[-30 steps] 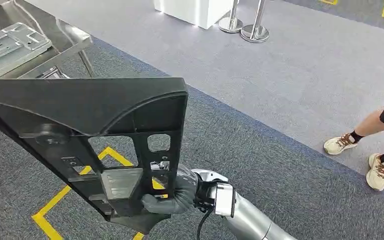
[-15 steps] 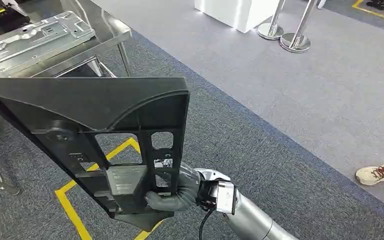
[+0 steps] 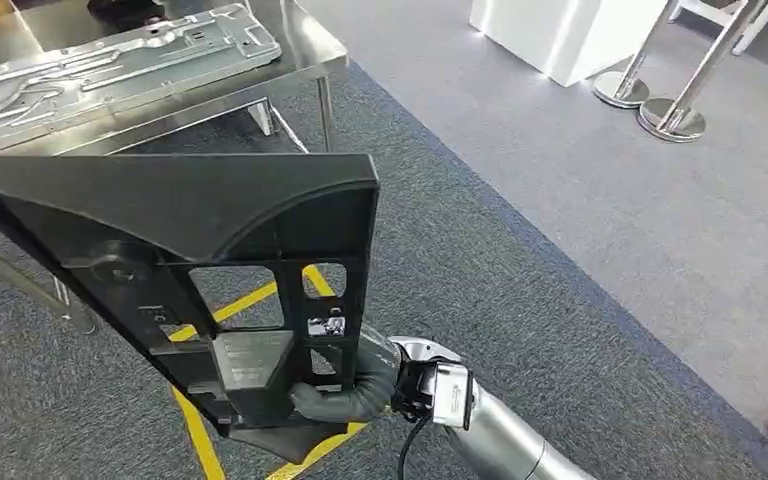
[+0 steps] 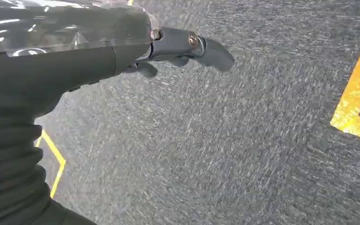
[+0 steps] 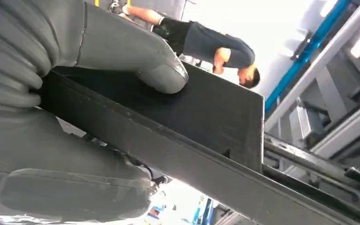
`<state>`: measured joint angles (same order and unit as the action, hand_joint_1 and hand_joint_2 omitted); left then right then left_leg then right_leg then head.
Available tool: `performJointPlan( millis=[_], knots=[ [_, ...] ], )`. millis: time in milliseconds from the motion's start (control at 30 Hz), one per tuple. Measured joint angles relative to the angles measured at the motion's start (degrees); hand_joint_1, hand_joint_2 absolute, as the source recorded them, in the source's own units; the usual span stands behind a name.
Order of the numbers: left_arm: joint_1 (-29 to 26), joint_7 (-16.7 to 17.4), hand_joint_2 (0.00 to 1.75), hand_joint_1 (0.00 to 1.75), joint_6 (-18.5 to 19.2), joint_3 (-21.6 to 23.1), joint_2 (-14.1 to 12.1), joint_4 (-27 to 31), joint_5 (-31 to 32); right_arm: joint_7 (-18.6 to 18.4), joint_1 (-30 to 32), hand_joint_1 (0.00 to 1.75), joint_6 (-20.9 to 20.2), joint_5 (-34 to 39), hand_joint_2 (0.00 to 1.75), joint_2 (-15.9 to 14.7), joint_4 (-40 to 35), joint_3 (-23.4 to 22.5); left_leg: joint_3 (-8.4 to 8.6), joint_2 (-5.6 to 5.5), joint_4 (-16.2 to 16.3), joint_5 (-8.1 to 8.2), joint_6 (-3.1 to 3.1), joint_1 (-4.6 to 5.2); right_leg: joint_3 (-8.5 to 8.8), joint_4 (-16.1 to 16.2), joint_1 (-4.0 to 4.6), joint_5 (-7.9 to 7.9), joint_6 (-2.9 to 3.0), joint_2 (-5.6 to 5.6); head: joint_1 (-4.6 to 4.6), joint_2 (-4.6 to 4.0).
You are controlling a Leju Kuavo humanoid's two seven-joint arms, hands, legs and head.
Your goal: Take the parts from the cabinet and place them on the table.
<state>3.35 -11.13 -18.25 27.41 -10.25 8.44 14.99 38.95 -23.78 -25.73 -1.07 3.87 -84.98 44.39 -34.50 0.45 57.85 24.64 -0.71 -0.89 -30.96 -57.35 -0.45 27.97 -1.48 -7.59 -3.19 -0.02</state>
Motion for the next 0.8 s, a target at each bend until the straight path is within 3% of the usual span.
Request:
performJointPlan(
  millis=[33,67,100,133,167,200,233,267,300,333,367,400,467,500,533,567,600,633,667,700,733,800],
  knots=[
    [0.04,-0.04,1.75,0.0,0.0,0.0,0.02,0.0,0.0,-0.02,-0.12,1.68,-0.11,-0.02,1.75,0.0,-0.04,0.02,0.02,-0.55,-0.05,-0.06,-0.18,-0.13,-0.51,-1.55,-0.33,1.27,-0.24,3.45,0.0,0.0],
    [0.18,-0.13,1.75,0.0,0.0,0.0,0.0,0.0,0.0,-0.02,-0.15,1.68,-0.13,-0.04,1.75,0.09,-0.33,0.02,-0.06,-1.0,-0.04,-0.14,-0.45,-0.13,-2.19,-5.08,-0.4,3.43,-0.21,5.66,0.02,0.0],
    [0.37,-0.26,1.75,0.0,0.0,0.0,0.0,0.0,0.0,-0.04,-0.14,1.68,-0.13,-0.02,1.75,0.07,-0.33,0.02,-0.13,-1.64,-0.04,-0.19,-0.61,-0.12,-4.85,-10.33,-0.34,5.88,-0.19,6.79,0.0,0.0],
    [0.45,-0.35,1.75,0.0,0.0,-0.02,0.0,0.0,0.0,-0.07,-0.07,1.68,-0.13,-0.04,1.75,-0.02,-0.3,0.02,-0.24,-2.33,0.0,-0.22,-0.71,-0.02,-7.49,-15.35,-0.24,7.7,-0.17,7.14,0.0,0.0],
    [0.4,-0.59,1.75,0.0,0.04,-0.02,0.02,0.0,0.0,-0.09,0.01,1.68,-0.24,-0.04,1.75,-0.11,-0.31,0.04,-0.33,-3.18,0.04,-0.25,-0.78,0.14,-9.57,-18.91,-0.21,8.26,-0.07,7.25,0.0,0.0],
    [0.36,-1.09,1.75,0.0,0.24,-0.09,0.09,0.0,0.0,-0.11,0.01,1.68,-0.28,-0.04,1.75,-0.13,-0.31,0.07,-0.32,-4.09,0.06,-0.25,-0.78,0.27,-10.13,-19.19,-0.18,7.24,0.17,7.3,0.0,0.0],
    [0.36,-1.57,1.75,0.0,0.44,-0.18,0.11,0.0,0.04,-0.11,-0.05,1.68,-0.28,-0.05,1.75,-0.11,-0.31,0.07,-0.27,-5.02,0.08,-0.27,-0.78,0.38,-9.18,-16.65,-0.05,5.02,0.57,7.42,0.0,0.0],
    [0.36,-1.79,1.75,0.0,0.5,-0.26,0.09,0.0,0.04,-0.11,-0.16,1.68,-0.37,-0.04,1.75,-0.11,-0.31,0.09,-0.19,-5.92,0.1,-0.28,-0.78,0.48,-7.25,-12.15,0.23,2.32,1.13,7.85,0.0,0.0],
    [0.39,-2.16,1.75,0.0,0.5,-0.35,0.11,0.0,0.04,-0.11,-0.26,1.68,-0.48,-0.04,1.75,-0.11,-0.33,0.09,-0.06,-6.73,0.11,-0.31,-0.74,0.63,-4.74,-6.65,0.3,-0.39,1.79,9.04,0.0,0.0],
    [0.46,-2.4,1.75,0.0,0.55,-0.42,0.24,0.0,0.04,-0.11,-0.33,1.68,-0.52,-0.04,1.75,-0.11,-0.33,0.09,-0.1,-7.37,0.09,-0.36,-0.66,0.38,-2.68,-1.74,0.33,-1.77,2.65,12.65,0.0,0.0],
    [0.59,-2.51,1.75,0.0,0.59,-0.52,0.27,0.0,0.04,-0.11,-0.3,1.68,-0.59,-0.04,1.75,-0.11,-0.33,0.09,-0.45,-7.93,0.29,-0.39,-0.29,0.9,-2.35,-0.92,0.13,-1.55,2.69,13.51,0.0,0.0],
    [0.41,-2.51,1.75,0.0,0.66,-0.68,0.22,0.0,0.04,-0.11,-0.41,1.68,-0.63,0.02,1.75,-0.11,-0.33,0.09,-0.74,-8.54,0.19,-0.51,0.1,0.17,-2.36,-0.88,0.44,-1.69,2.39,12.37,0.02,0.0],
    [0.01,-2.6,1.75,0.0,0.66,-0.74,0.15,0.0,0.04,-0.11,-0.48,1.68,-0.81,0.02,1.75,-0.09,-0.35,0.09,-0.86,-9.92,-0.31,-0.82,0.89,-0.13,-2.28,-0.69,0.73,-1.69,2.59,11.33,0.02,0.0],
    [-0.12,-2.67,1.75,0.0,0.66,-0.77,-0.11,0.0,0.11,-0.11,-0.5,1.68,-0.79,0.02,1.75,0.04,-0.44,0.09,-1.0,-10.17,-0.33,-0.81,1.17,0.36,-1.85,0.25,-0.06,-2.1,2.69,10.37,0.02,0.0],
    [-0.11,-2.89,1.75,0.0,0.68,-0.77,0.09,0.0,0.15,-0.11,-0.61,1.68,-0.76,0.02,1.75,0.13,-0.46,0.11,-0.86,-6.87,0.16,-0.31,1.25,0.3,-1.35,0.95,-0.05,-2.36,2.86,9.46,0.02,0.0],
    [0.14,-3.13,1.75,0.0,0.72,-0.77,-0.02,0.0,0.15,-0.11,-0.66,1.68,-0.76,0.09,1.75,0.28,-0.5,0.11,-2.15,-3.49,2.96,1.77,1.69,0.45,-1.14,1.15,0.06,-2.33,3.21,8.6,0.0,0.0],
    [0.43,-3.41,1.75,0.0,0.85,-0.77,-0.11,0.0,0.15,-0.11,-0.66,1.68,-0.7,0.09,1.75,0.26,-0.52,0.11,-4.21,-2.01,7.33,4.17,2.11,0.28,-1.11,1.14,0.16,-2.26,3.3,7.63,0.0,0.0],
    [0.51,-3.67,1.75,0.0,1.03,-0.79,-0.13,0.0,0.13,-0.11,-0.52,1.68,-0.59,0.07,1.75,0.26,-0.5,0.11,-6.69,-1.34,12.51,6.47,2.49,0.08,-1.12,1.08,0.25,-2.13,3.38,6.62,0.0,0.0],
    [0.57,-4.13,1.75,0.0,1.2,-0.79,-0.07,0.0,0.13,-0.11,-0.34,1.68,-0.59,0.07,1.75,0.22,-0.5,0.11,-8.59,-1.12,16.47,7.79,2.82,-0.14,-1.16,1.04,0.26,-2.02,3.37,5.77,0.0,0.0],
    [0.52,-4.39,1.75,0.0,1.42,-0.79,0.0,0.0,0.22,-0.11,-0.17,1.68,-0.57,0.07,1.75,0.22,-0.5,0.13,-9.29,-0.97,17.92,7.75,3.13,-0.38,-1.15,0.97,0.25,-1.91,3.22,5.47,0.0,0.0],
    [0.47,-4.68,1.75,0.0,1.55,-0.79,0.0,0.0,0.22,-0.11,-0.13,1.68,-0.55,0.15,1.75,0.22,-0.5,0.13,-8.17,-0.81,15.99,6.2,3.4,-0.62,-1.07,0.86,0.21,-1.75,3.0,4.87,0.0,0.0],
    [0.1,-5.22,1.75,0.0,1.73,-0.79,-0.2,0.0,0.22,-0.09,-0.13,1.68,-0.26,0.37,1.75,0.22,-0.85,0.11,-2.14,-0.44,5.27,1.24,3.58,-0.94,-1.01,0.26,0.03,-1.32,2.55,4.18,0.0,0.0]
  ],
)
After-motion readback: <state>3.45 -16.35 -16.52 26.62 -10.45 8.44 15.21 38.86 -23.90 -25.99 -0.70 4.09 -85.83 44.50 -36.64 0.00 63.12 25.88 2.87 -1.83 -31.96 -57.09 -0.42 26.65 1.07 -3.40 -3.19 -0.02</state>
